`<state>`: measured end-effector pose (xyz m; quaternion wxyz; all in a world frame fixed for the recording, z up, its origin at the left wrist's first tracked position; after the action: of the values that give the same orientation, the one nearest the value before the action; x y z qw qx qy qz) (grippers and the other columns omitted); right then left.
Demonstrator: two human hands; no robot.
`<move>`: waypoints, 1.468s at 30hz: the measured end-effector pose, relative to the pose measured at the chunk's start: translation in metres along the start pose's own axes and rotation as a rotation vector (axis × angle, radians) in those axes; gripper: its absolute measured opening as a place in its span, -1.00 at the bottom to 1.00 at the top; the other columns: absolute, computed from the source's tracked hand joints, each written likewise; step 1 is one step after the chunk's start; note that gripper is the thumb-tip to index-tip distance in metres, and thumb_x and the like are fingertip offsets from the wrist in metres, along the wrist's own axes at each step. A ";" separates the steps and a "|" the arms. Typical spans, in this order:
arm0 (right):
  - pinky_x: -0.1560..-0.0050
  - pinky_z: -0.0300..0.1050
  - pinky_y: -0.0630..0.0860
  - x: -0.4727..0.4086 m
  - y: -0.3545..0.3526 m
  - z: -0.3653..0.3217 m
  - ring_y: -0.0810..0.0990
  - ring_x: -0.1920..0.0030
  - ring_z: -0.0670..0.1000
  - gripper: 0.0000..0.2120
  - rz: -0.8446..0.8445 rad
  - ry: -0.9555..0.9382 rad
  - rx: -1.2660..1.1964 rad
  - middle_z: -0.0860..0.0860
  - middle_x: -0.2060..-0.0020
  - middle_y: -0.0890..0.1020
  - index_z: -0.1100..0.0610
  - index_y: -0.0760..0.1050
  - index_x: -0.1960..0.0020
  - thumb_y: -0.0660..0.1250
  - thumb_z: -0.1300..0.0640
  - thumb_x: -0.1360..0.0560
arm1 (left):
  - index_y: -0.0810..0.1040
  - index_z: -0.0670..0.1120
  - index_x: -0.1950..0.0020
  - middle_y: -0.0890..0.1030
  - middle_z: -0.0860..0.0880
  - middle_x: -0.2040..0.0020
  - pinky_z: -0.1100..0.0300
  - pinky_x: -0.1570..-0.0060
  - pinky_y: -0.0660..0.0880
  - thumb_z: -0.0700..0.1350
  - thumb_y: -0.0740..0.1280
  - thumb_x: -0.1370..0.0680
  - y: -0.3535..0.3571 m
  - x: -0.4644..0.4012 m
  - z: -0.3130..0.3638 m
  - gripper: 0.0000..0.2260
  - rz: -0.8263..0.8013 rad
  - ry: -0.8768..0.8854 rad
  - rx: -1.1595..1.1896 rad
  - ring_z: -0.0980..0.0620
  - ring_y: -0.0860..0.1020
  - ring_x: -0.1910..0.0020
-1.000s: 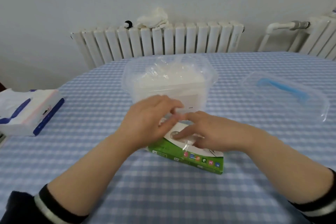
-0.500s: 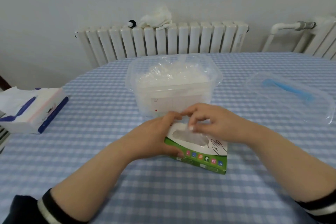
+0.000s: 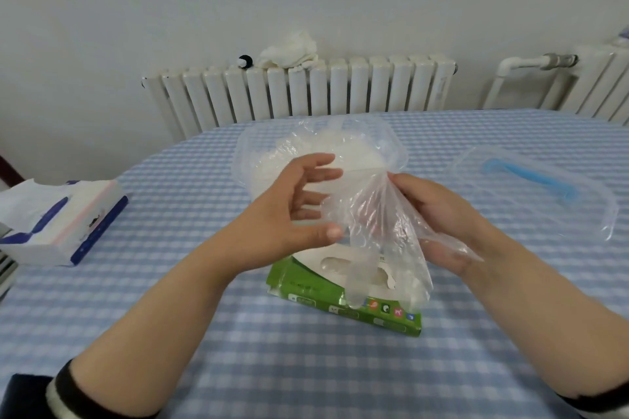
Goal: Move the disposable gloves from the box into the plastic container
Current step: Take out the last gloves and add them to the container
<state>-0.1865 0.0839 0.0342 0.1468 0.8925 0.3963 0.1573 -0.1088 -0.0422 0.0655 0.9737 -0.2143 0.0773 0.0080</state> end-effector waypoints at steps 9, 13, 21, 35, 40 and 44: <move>0.46 -0.18 0.51 0.003 0.006 0.012 0.56 0.42 -0.03 -0.79 0.040 0.105 -0.092 0.08 0.35 0.60 0.26 0.55 0.06 0.18 0.17 -0.58 | 0.59 0.21 -0.06 0.51 0.27 -0.21 0.34 -0.21 0.40 -0.15 0.44 -0.45 0.016 -0.018 0.065 -0.71 0.149 0.261 -0.331 0.29 0.43 -0.27; 0.57 -0.28 0.42 0.005 0.005 0.020 0.50 0.51 -0.07 -0.73 0.019 0.202 0.100 0.08 0.33 0.66 0.21 0.51 0.04 0.14 0.05 -0.62 | 0.63 -0.07 0.18 0.67 0.05 0.26 0.26 0.14 0.55 -0.15 0.37 -0.57 -0.011 -0.039 0.049 -0.87 0.340 0.036 -0.009 0.17 0.60 0.24; 0.18 -0.10 0.61 0.014 -0.028 -0.051 0.70 0.22 0.02 -0.45 0.325 -0.211 0.608 0.09 0.18 0.72 0.16 0.55 0.00 0.03 -0.26 -0.53 | 0.62 -0.17 0.09 0.71 -0.05 0.25 0.14 0.23 0.65 -0.11 0.31 -0.61 -0.036 -0.065 0.028 -0.83 0.160 -0.280 0.041 -0.01 0.69 0.27; -0.01 -0.21 0.47 0.028 0.073 -0.075 0.55 0.00 -0.16 -0.77 0.182 -0.950 1.257 -0.17 0.05 0.64 0.04 0.60 -0.03 0.21 -0.02 -0.59 | 0.60 -0.17 0.01 0.67 -0.04 0.19 0.28 0.41 0.54 -0.15 0.43 -0.53 -0.067 -0.156 -0.005 -0.89 -0.020 -0.390 -0.499 0.10 0.65 0.37; -0.27 0.03 0.31 -0.047 0.065 -0.072 0.38 -0.28 0.07 -0.61 0.076 -0.525 1.689 -0.05 -0.33 0.47 0.04 0.56 -0.20 0.02 -0.08 -0.66 | 0.56 -0.08 -0.05 0.63 -0.02 0.10 0.31 0.30 0.48 -0.16 0.39 -0.52 -0.061 -0.154 -0.011 -0.87 0.031 -0.211 -0.658 0.09 0.59 0.23; -0.24 0.09 0.36 -0.081 0.044 -0.054 0.47 -0.21 0.11 -0.43 0.010 -0.159 1.763 0.04 -0.22 0.52 0.03 0.55 -0.19 -0.14 -0.25 -0.63 | 0.55 0.01 -0.15 0.60 0.07 -0.05 0.21 -0.11 0.47 -0.09 0.46 -0.49 -0.067 -0.146 -0.003 -0.74 0.045 -0.083 -0.704 0.10 0.54 -0.07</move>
<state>-0.2305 0.0024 0.0865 -0.5682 0.6908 0.3582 -0.2676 -0.2500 -0.1016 0.1133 0.8419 -0.5347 0.0350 0.0644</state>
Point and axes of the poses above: each hand's wrist, its own x-axis away from the middle knuckle, its own y-axis out of the palm, z = x × y, the point moved 9 cm from there along -x, towards the middle knuckle
